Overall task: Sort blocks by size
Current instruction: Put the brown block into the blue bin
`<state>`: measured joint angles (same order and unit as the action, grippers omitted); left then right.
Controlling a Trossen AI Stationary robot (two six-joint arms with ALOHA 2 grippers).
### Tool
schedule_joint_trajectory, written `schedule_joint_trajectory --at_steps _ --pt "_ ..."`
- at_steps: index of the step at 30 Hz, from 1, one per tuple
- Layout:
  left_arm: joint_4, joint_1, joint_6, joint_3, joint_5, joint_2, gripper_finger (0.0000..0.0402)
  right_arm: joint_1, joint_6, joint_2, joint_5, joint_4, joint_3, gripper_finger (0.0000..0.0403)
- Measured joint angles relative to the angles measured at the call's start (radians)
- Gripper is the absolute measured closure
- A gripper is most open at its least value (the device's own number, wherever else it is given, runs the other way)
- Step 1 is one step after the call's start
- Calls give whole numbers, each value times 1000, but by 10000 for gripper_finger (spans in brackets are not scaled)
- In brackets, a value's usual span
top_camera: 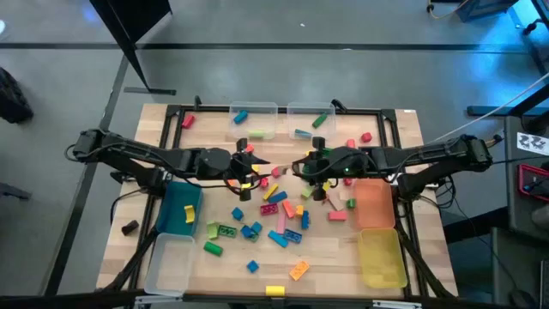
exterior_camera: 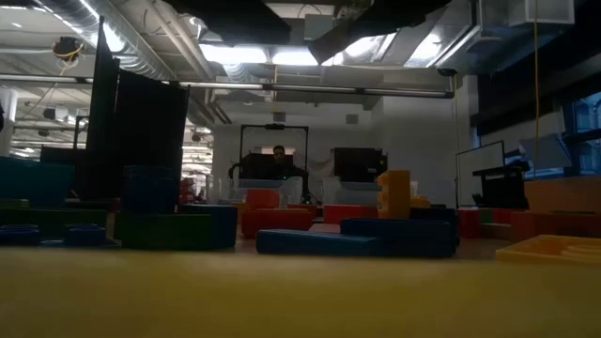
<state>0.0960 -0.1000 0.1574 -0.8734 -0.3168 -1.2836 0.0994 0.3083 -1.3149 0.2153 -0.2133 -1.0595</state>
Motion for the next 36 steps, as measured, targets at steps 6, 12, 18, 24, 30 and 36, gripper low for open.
schedule_joint_trajectory --at_steps 6,12,18,24,30,36 --pt "122 4 42 0 0 -36 247 -30 82 -65 -26 46 0 258" --pt "124 4 42 0 0 -61 247 -29 133 -126 -26 116 0 258" --pt "115 4 51 0 -8 -98 247 -28 142 -138 -26 165 0 258" --pt "72 4 68 -1 -83 -100 247 -28 133 -138 -72 159 0 258" --pt "24 3 50 -2 -86 -100 247 -29 112 -139 -88 159 0 258" --pt "16 3 51 -2 -86 -99 271 -29 110 -139 -89 164 0 258"
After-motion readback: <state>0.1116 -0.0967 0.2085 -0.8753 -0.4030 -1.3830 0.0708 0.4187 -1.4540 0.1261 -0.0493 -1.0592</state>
